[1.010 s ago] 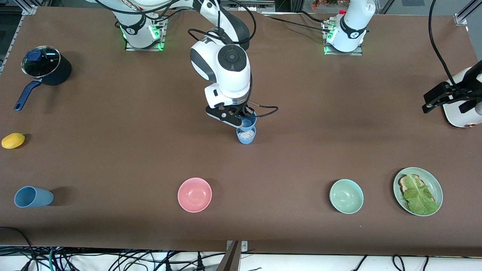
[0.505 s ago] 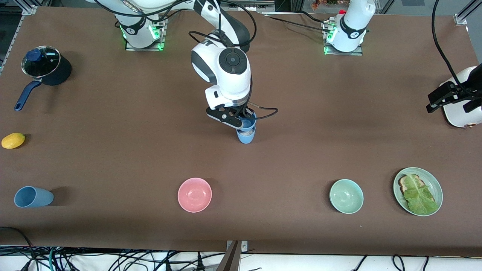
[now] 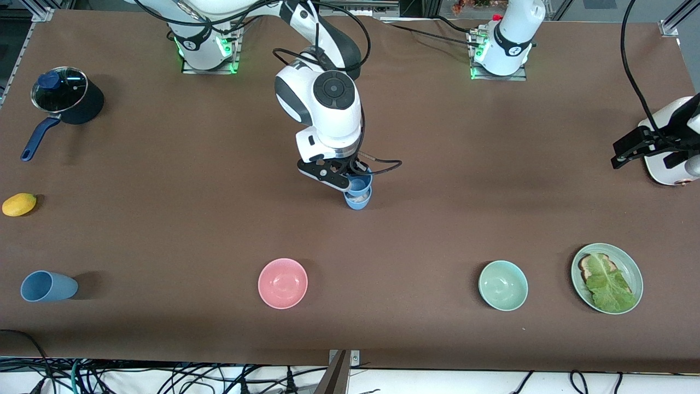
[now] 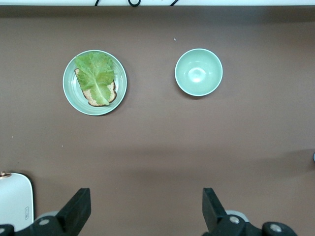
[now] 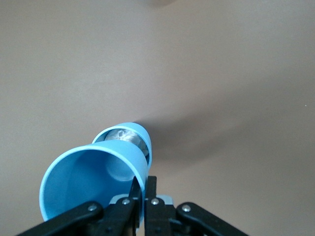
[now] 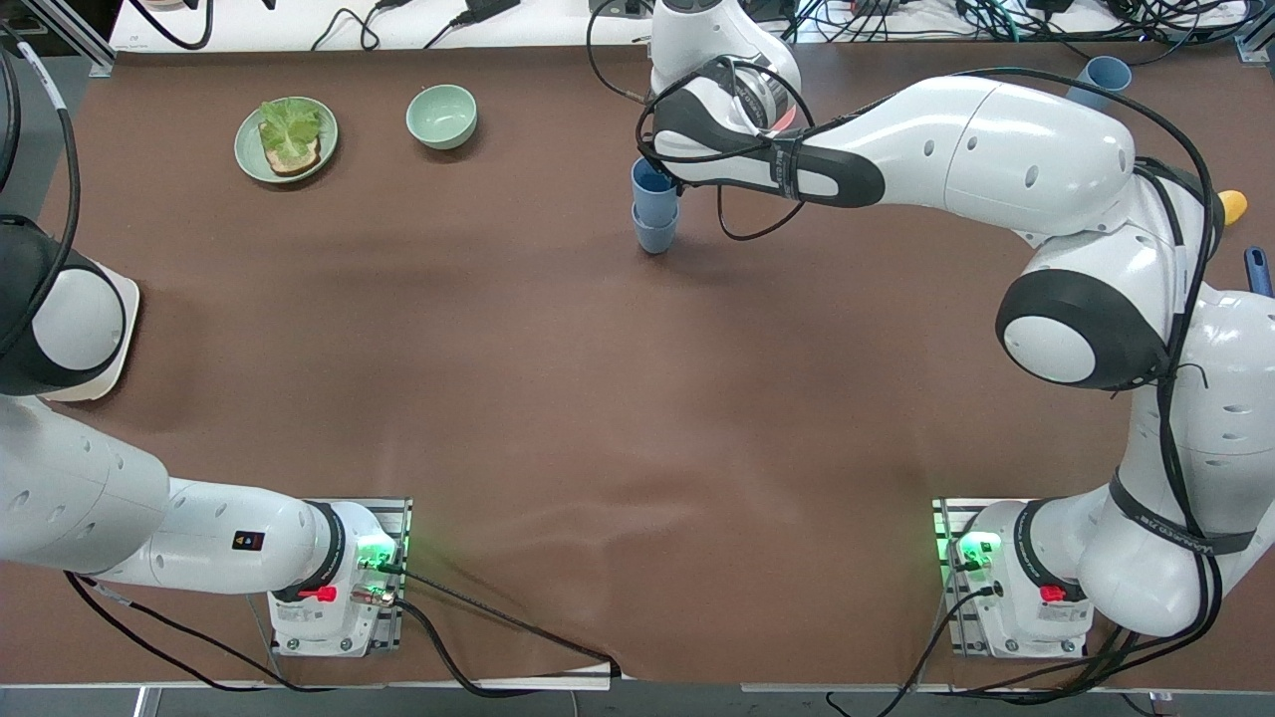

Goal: Stack blue cups with both arms
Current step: 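Lower the blue cup onto the tissue cup and open the right gripper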

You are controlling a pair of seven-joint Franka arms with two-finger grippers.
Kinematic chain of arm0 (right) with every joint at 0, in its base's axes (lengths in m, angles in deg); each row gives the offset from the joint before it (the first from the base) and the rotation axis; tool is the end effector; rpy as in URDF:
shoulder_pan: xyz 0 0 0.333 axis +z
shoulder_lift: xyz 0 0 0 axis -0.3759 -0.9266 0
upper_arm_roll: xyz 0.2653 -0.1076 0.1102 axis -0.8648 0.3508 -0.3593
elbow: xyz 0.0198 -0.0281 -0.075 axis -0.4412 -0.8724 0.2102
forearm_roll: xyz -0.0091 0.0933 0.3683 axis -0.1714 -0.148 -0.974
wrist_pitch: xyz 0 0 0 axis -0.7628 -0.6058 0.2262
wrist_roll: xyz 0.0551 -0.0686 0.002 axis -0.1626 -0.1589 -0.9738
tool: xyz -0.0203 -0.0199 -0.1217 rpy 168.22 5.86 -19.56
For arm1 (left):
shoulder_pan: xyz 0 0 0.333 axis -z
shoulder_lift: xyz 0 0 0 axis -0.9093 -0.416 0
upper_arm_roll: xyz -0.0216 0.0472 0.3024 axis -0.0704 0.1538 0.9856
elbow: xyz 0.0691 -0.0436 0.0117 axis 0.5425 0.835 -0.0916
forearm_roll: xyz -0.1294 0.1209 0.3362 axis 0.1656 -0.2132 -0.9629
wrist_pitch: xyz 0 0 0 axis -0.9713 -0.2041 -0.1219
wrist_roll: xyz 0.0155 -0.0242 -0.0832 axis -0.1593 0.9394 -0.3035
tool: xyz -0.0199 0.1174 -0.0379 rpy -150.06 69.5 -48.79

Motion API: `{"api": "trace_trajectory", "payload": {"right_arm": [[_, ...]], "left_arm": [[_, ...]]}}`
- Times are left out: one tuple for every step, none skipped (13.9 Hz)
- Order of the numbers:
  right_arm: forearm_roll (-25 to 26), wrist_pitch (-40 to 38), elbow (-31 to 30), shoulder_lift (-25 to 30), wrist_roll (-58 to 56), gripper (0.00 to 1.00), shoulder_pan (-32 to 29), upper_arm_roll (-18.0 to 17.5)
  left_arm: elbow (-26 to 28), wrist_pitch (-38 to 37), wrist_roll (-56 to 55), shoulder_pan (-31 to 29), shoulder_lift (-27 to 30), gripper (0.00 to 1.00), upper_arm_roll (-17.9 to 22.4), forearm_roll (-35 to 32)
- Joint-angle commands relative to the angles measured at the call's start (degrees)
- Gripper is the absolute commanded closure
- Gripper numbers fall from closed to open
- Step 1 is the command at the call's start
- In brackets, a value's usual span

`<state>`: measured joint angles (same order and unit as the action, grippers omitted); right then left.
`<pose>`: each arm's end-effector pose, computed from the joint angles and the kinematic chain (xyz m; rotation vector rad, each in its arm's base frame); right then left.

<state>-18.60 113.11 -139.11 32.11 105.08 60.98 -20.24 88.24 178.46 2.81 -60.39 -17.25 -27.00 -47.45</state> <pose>0.5147 0.4973 0.3435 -3.0429 0.6984 -0.0430 0.5859 0.0054 0.5943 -3.1134 -0.0294 -0.0833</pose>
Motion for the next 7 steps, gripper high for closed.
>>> {"api": "trace_trajectory", "payload": {"right_arm": [[1.06, -0.27, 2.22, -1.57, 0.22, 1.0, -0.13, -0.15], [1.06, -0.19, 2.22, -1.66, 0.3, 1.0, -0.13, -0.15], [1.15, -0.01, 2.22, -1.75, 0.22, 1.0, -0.13, -0.15], [1.15, -0.01, 2.22, -1.84, 0.22, 1.0, -0.13, -0.15], [1.15, 0.08, 2.22, -1.84, 0.22, 1.0, -0.13, -0.15], [1.06, 0.08, 2.22, -1.92, 0.22, 1.0, -0.13, 0.02], [1.06, 0.16, 2.22, -1.92, 0.13, 1.0, -0.13, 0.37]], "left_arm": [[-0.64, -2.46, 0.77, 0.25, -0.04, 0.0, 0.19, 0.87], [-0.64, -4.04, 0.77, 0.25, -0.04, 0.0, 0.19, 0.87], [-0.64, -5.19, 0.77, 0.25, -0.04, 0.0, 0.19, 0.87], [-0.64, -6.42, 0.77, 0.25, -0.04, 0.0, 0.19, 0.78], [-0.64, -7.82, 0.77, 0.25, -0.04, 0.0, 0.28, 0.7], [-0.64, -8.88, 0.77, 0.25, -0.04, 0.0, 0.28, 0.69], [-0.64, -9.42, 0.77, 0.25, -0.04, 0.0, 0.28, 0.69]]}}
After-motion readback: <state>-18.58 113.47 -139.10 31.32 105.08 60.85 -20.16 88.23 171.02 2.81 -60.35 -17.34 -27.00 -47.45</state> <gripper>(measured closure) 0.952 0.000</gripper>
